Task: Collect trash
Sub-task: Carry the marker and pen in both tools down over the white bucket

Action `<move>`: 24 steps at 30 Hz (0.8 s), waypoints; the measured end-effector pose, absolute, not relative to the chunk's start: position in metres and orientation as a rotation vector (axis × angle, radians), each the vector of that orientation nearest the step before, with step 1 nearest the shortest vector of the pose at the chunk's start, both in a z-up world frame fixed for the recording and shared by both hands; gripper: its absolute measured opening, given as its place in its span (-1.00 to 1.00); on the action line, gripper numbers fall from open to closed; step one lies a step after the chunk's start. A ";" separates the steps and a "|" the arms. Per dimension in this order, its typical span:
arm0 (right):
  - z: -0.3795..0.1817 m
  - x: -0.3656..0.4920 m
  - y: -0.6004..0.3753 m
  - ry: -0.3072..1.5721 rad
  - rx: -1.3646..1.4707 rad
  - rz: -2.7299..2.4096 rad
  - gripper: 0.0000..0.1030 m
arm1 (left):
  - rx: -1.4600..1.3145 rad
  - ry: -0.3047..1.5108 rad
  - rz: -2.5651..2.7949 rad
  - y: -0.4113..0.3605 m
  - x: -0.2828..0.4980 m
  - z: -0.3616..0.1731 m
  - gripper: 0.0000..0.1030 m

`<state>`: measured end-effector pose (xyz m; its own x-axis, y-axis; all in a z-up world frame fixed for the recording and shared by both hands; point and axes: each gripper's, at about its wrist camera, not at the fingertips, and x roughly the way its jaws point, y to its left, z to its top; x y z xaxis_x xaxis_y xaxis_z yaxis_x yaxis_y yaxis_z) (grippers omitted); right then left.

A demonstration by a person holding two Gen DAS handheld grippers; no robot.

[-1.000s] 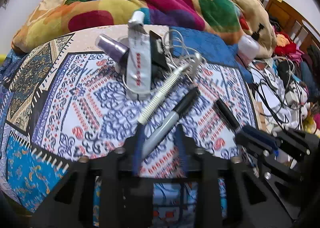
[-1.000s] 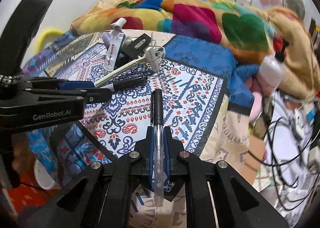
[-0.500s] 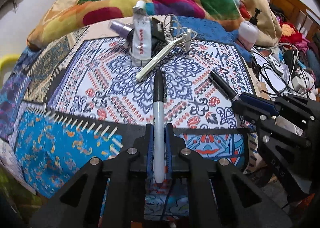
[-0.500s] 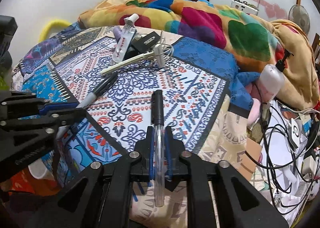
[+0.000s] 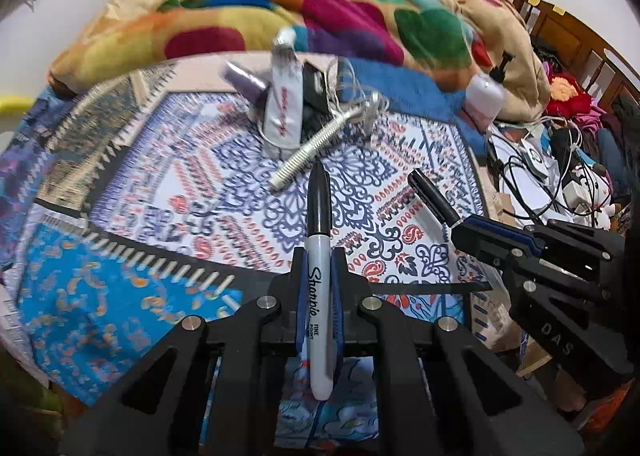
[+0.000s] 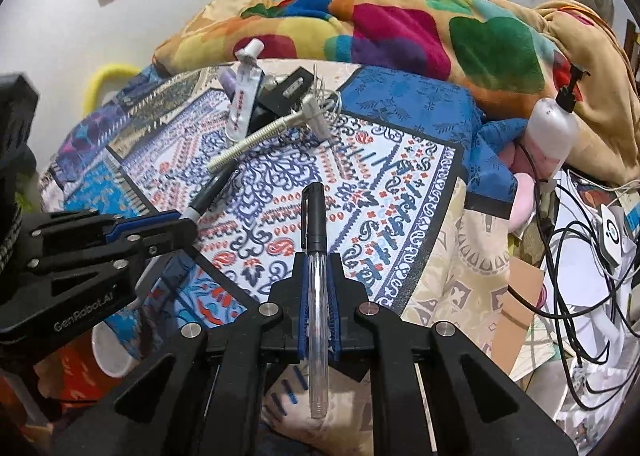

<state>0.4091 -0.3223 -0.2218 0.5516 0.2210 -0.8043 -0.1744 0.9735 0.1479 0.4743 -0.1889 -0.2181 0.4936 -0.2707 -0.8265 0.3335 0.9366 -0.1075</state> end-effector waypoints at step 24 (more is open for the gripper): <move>-0.109 0.343 -0.211 0.771 -0.007 0.396 -0.84 | -0.086 0.779 -0.183 -0.048 0.357 -0.122 -0.80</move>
<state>0.3435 -0.2112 -0.1090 0.6471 0.3453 -0.6797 -0.3505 0.9265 0.1370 0.3568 -0.0480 -0.1225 0.6965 -0.1953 -0.6904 0.1316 0.9807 -0.1447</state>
